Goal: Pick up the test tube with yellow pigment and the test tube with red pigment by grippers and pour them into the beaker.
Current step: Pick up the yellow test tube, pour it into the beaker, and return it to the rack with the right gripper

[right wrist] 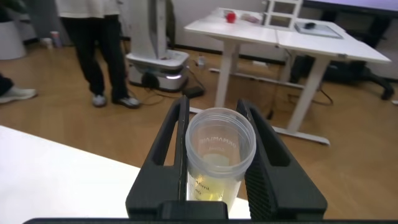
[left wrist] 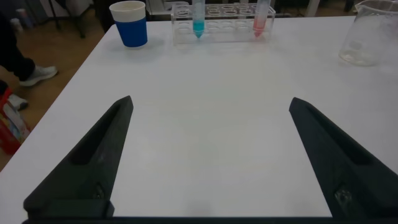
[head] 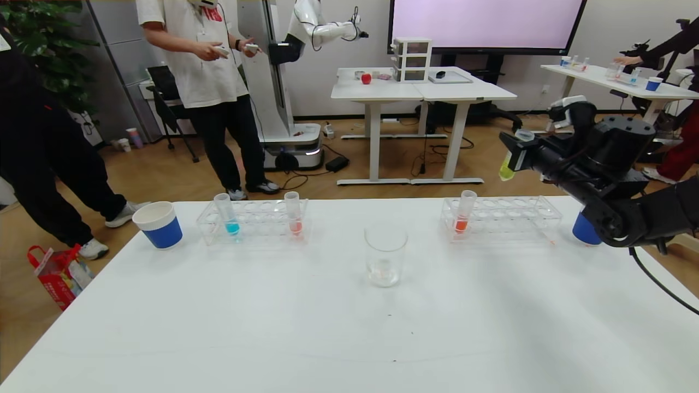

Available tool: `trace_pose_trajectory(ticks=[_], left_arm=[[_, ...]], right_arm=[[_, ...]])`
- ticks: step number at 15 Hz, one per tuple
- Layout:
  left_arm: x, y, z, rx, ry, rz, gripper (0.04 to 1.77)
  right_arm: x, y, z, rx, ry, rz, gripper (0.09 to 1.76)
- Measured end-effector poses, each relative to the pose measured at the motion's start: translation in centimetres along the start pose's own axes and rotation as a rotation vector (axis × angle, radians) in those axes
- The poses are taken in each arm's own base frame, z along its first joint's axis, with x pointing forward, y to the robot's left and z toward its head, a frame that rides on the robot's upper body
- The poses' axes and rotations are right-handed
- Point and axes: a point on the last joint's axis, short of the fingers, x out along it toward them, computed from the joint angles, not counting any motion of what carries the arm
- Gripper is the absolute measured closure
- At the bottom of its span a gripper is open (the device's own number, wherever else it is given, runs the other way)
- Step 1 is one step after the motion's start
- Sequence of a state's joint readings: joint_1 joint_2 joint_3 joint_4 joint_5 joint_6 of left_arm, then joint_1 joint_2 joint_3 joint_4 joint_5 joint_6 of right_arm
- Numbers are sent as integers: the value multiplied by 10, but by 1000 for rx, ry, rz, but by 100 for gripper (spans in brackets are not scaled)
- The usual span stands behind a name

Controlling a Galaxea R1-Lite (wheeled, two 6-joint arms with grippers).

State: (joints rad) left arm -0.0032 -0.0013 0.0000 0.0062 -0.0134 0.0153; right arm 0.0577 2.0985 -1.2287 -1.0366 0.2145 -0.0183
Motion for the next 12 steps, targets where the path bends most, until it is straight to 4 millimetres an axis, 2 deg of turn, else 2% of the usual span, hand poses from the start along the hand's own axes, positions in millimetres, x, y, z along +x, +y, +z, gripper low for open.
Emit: trace_pose_trajectory(ticks=[2, 4, 8, 10, 12], left_arm=[[0, 0, 0, 0, 0, 0, 6], [0, 0, 0, 0, 0, 0, 6], [0, 0, 0, 0, 0, 0, 6], [0, 0, 0, 0, 0, 0, 6], [0, 0, 0, 0, 0, 0, 6]], right_arm=[[9, 22, 10, -40, -36, 108, 133], [17, 41, 12, -148, -63, 206, 133], [30, 80, 6, -250, -125, 376, 133], [32, 102, 3, -261, -139, 432, 133], [30, 116, -1, -347, -181, 512, 133]])
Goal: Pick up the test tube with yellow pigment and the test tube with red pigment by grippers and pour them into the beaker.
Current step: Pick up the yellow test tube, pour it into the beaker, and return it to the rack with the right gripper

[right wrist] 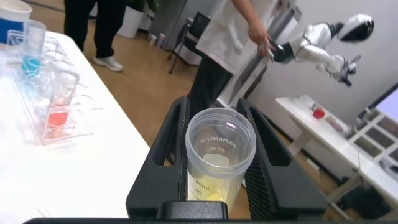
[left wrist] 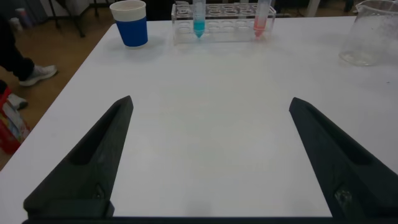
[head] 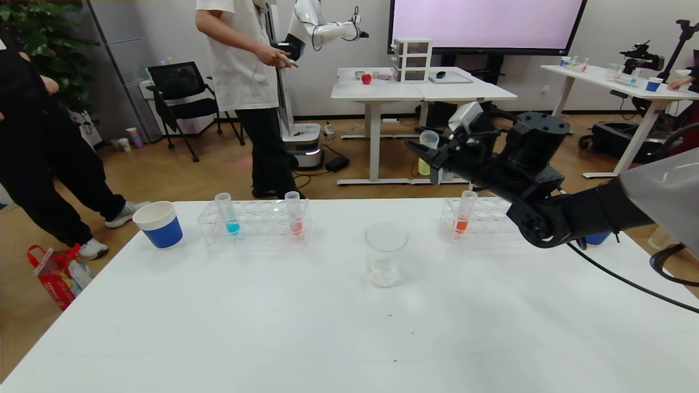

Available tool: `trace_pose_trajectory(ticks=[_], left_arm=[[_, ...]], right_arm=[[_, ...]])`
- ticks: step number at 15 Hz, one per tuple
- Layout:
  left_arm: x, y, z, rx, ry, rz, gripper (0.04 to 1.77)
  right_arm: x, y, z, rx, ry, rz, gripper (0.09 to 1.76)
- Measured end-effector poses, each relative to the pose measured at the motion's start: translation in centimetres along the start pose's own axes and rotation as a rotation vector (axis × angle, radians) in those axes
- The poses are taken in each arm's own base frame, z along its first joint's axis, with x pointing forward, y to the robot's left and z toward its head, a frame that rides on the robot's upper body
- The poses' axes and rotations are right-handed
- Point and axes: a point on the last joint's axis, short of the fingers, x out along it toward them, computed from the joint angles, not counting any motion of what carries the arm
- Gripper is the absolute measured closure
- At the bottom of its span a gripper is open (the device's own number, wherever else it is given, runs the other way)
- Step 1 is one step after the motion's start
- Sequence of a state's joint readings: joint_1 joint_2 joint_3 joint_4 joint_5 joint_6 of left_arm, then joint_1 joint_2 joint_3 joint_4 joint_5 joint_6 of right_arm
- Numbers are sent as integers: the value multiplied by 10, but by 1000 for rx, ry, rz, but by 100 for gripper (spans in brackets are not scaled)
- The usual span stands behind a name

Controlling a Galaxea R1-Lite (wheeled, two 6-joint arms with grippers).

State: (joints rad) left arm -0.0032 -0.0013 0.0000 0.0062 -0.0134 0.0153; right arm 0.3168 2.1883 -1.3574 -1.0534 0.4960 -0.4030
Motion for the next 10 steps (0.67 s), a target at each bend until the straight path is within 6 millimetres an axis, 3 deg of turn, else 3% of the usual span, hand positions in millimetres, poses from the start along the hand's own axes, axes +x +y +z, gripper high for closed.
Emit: trace_pose_trajectory(ticks=[4, 10], left_arm=[[0, 0, 0, 0, 0, 0, 6], [0, 0, 0, 0, 0, 0, 6]], right_arm=[[-5, 16, -10, -158, -60, 113, 133], [-4, 35, -29, -287, -118, 124, 133]])
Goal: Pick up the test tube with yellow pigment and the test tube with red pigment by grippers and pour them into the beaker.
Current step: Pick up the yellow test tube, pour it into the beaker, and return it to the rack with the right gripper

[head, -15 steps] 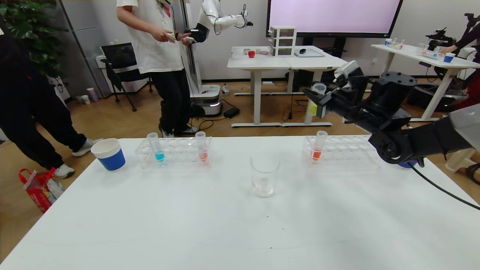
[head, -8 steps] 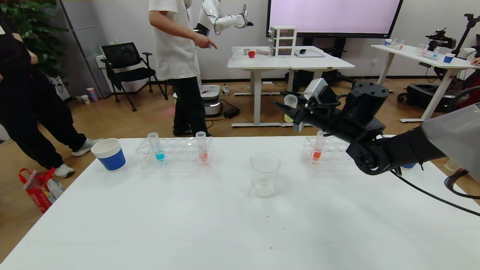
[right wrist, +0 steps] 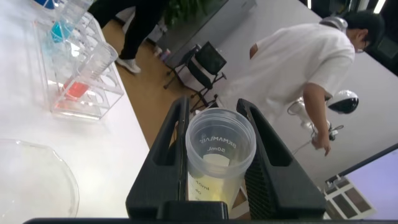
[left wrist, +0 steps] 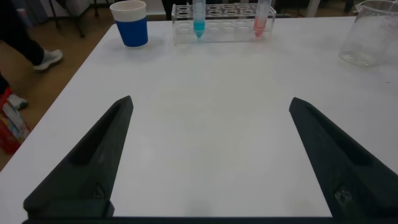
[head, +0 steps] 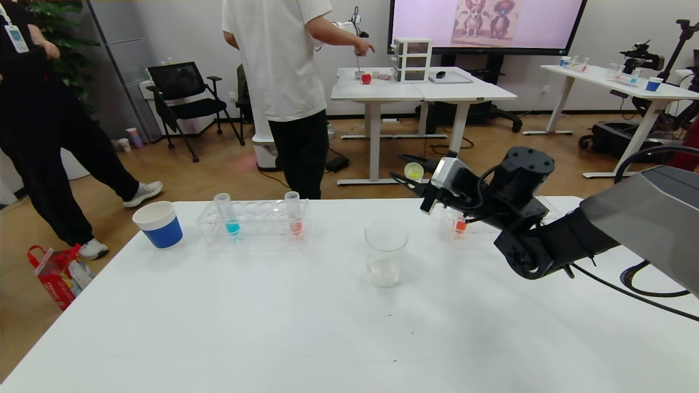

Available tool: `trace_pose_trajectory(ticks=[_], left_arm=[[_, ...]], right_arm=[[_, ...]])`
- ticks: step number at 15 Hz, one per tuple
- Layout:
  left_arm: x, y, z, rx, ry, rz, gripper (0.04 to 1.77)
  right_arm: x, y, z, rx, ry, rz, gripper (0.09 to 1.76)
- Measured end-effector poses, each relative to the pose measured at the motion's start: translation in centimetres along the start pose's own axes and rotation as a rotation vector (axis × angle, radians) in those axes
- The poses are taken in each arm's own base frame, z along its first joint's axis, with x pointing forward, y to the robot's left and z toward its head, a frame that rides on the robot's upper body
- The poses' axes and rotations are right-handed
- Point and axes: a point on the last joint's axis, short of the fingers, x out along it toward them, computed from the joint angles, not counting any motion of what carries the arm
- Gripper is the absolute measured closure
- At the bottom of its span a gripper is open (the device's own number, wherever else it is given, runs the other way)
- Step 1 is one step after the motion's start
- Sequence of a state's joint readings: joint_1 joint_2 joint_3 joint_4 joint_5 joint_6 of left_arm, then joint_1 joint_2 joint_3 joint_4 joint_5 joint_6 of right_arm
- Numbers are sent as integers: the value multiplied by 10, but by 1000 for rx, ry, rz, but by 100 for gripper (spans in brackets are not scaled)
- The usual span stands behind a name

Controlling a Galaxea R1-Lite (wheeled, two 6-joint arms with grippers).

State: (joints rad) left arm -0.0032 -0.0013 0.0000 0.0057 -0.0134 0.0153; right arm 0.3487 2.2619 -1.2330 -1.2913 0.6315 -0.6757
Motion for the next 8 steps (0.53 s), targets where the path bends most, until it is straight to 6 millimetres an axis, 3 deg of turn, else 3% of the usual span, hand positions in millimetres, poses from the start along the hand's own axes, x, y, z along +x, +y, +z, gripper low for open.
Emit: trace_pose_trajectory(ticks=[8], left_arm=[[0, 0, 0, 0, 0, 0, 6]], right_arm=[[6, 6, -7, -219, -130, 89, 133]])
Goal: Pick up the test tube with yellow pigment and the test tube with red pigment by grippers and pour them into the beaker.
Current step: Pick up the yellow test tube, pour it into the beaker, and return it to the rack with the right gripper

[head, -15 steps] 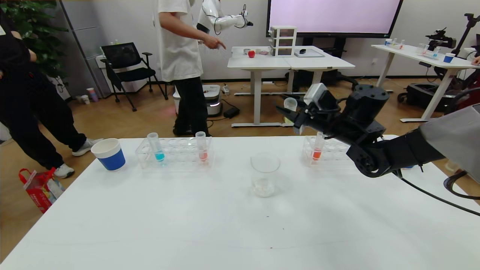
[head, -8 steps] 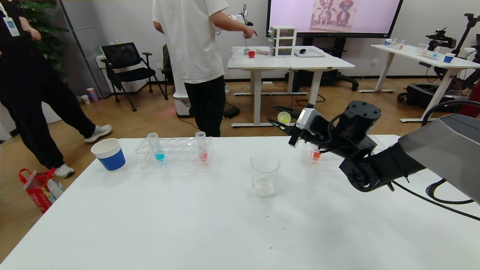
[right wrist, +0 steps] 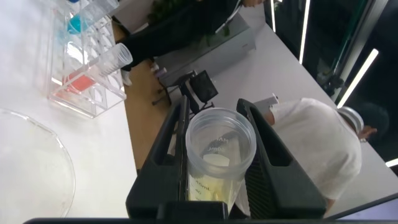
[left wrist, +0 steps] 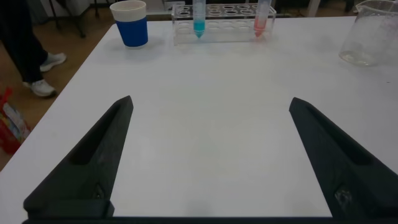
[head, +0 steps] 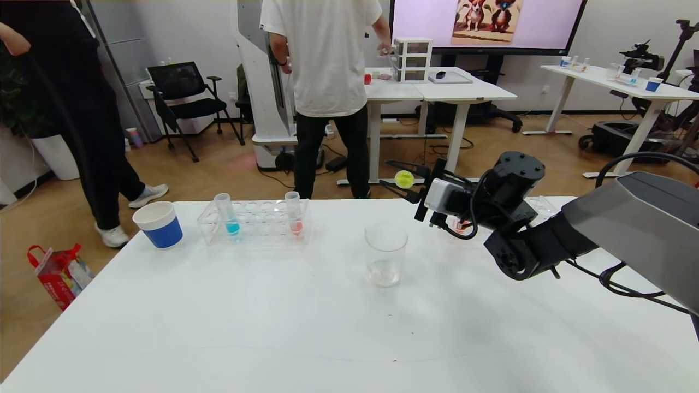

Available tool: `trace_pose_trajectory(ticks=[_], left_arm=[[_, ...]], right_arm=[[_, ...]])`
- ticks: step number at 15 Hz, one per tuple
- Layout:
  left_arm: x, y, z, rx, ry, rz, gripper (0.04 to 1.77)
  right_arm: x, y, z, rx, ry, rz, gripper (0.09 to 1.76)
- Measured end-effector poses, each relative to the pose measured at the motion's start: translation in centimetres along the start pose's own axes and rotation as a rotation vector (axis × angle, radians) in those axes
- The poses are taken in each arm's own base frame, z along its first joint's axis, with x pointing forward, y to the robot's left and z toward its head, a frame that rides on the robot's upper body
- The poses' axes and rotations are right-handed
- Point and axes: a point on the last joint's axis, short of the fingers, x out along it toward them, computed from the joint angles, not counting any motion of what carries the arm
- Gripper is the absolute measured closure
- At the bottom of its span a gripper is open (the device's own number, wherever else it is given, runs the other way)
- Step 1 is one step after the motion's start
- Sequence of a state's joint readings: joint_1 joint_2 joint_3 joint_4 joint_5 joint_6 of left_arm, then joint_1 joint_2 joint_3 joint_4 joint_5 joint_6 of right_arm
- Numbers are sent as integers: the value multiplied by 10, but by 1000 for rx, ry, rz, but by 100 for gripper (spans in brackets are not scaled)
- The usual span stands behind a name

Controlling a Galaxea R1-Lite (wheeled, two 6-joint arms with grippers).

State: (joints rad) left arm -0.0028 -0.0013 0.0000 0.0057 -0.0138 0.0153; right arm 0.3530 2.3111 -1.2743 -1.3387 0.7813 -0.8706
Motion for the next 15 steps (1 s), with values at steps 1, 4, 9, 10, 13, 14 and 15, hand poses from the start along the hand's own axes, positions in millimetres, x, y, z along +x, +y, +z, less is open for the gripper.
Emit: trace_pose_trajectory(ticks=[1, 4, 9, 10, 13, 14, 15], left_arm=[[0, 0, 0, 0, 0, 0, 6], [0, 0, 0, 0, 0, 0, 6], [0, 0, 0, 0, 0, 0, 6], [0, 0, 0, 0, 0, 0, 6], [0, 0, 0, 0, 0, 0, 6], [0, 0, 0, 0, 0, 0, 6], [0, 0, 0, 0, 0, 0, 6]], right_arm=[[0, 1, -1, -28, -16, 16, 133], [0, 4, -1, -98, -35, 36, 133], [1, 4, 0, -194, -72, 54, 133], [1, 4, 0, -218, -74, 53, 133], [2, 5, 2, -276, -103, 66, 133], [2, 4, 2, -292, -106, 67, 133], [2, 5, 2, -301, -108, 68, 133]])
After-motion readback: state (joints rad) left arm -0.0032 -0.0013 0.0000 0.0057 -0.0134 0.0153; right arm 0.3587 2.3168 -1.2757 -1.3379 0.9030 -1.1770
